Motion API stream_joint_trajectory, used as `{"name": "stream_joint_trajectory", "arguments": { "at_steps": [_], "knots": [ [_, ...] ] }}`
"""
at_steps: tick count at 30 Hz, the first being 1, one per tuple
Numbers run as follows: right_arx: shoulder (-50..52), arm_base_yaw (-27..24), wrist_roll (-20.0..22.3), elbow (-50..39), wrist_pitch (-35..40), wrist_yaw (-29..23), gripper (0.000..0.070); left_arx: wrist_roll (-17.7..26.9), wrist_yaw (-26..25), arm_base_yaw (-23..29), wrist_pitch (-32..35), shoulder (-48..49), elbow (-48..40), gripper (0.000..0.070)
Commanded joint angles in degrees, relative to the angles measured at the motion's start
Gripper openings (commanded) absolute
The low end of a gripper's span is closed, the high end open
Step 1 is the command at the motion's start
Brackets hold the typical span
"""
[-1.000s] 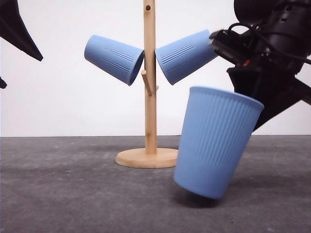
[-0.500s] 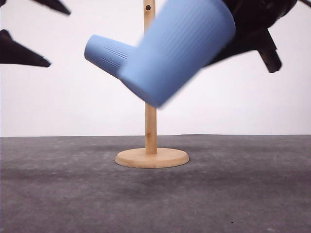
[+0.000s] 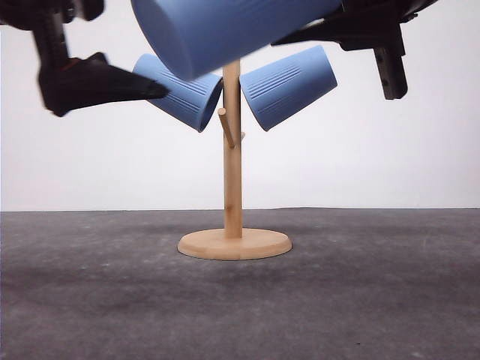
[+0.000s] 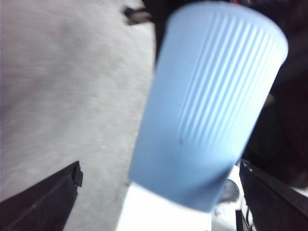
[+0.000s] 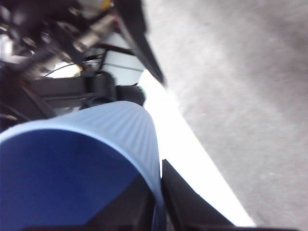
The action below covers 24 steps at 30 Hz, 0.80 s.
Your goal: Place three cups
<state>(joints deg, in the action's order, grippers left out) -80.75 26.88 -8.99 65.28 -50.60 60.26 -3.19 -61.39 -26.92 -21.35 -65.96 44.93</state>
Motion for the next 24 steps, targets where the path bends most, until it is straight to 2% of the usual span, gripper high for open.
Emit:
{"name": "stream_joint_trajectory", "arguments": {
  "at_steps": [1, 9, 17, 18, 21, 24],
  "knots": [
    [-0.50, 0.63, 0.66, 1.20, 0.09, 1.04, 0.0006, 0.99, -0.35, -1.46, 0.81, -1.16, 0.72, 0.0645],
    [-0.50, 2.34, 0.66, 1.20, -1.10, 1.25, 0.0006, 0.77, -0.36, -6.91, 4.28, -2.33, 0.76, 0.0643],
    [-0.50, 3.12, 0.69, 1.20, -2.25, 1.23, 0.0006, 0.62, -0.36, -9.84, 4.75, -2.33, 0.76, 0.0626],
    [-0.50, 3.12, 0.68, 1.20, -2.26, 1.23, 0.0006, 0.62, -0.36, -9.99, 4.75, -2.33, 0.76, 0.0616],
    [-0.50, 3.12, 0.68, 1.20, -2.37, 1.23, 0.0007, 0.62, -0.36, -10.22, 4.70, -2.33, 0.76, 0.0492],
    [-0.50, 3.12, 0.72, 1.20, -2.84, 1.23, 0.0007, 0.62, -0.41, -10.22, 4.68, -2.33, 0.76, 0.0429]
  ]
}}
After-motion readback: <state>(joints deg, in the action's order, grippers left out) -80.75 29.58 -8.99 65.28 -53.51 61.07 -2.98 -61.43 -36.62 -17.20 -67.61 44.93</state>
